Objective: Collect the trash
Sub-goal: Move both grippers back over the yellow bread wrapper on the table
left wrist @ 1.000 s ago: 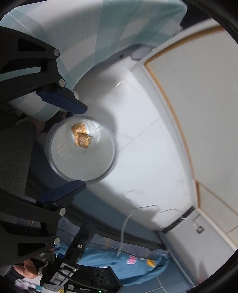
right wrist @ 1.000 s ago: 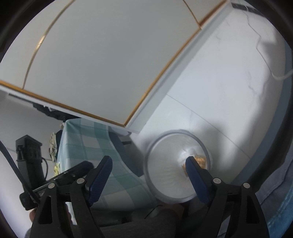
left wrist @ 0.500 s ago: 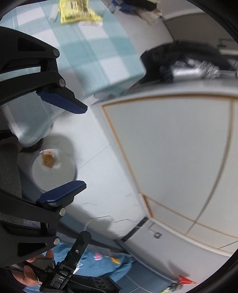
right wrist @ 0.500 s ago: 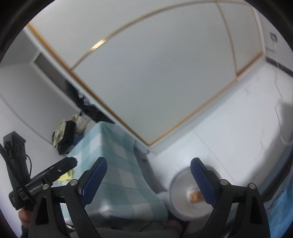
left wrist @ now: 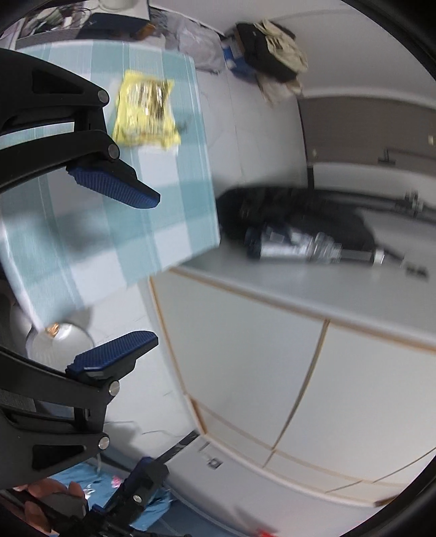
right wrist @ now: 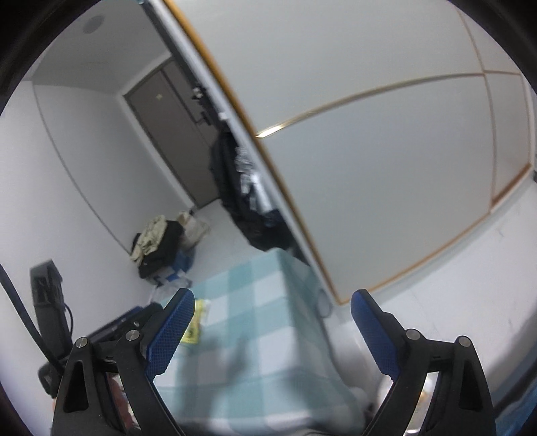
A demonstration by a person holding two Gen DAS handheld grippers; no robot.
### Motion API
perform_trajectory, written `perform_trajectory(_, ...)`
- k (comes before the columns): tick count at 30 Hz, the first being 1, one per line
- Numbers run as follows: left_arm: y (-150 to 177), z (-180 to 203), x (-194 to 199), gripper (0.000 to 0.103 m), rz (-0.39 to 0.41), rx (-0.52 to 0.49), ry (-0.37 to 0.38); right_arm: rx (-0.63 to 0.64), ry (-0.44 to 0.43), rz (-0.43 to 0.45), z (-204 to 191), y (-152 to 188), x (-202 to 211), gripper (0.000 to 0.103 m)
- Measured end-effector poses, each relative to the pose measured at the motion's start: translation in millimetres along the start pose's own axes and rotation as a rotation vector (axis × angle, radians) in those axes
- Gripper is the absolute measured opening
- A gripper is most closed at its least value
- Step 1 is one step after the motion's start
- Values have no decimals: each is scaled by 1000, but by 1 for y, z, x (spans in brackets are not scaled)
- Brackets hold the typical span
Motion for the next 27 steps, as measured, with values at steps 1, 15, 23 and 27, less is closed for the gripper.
perform_trajectory(1, -1, -12, 5, 73, 9, 17, -14, 10, -9, -5, -11, -1, -7, 95)
perform_trajectory(15, 2, -183, 17, 72, 42, 259, -144, 212, 23, -144, -102, 12, -113, 95)
perform_trajectory(23, 12, -256, 0, 72, 27, 401, -138, 320, 3, -257, -149, 28, -188, 95)
perform_trajectory(27, 11, -269, -10, 72, -2, 394, -125, 358, -9, -322, -168, 38, -222, 94)
Point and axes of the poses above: each gripper's, at about its wrist camera, not at the fingertips, and x roughly against the way its jaws point, z to its right, y to its underside, the point moved 9 cm from there along -x, roughly the way its jaws point, and after that the axes turned 9 degrees about -z, right-handed, at the moved point
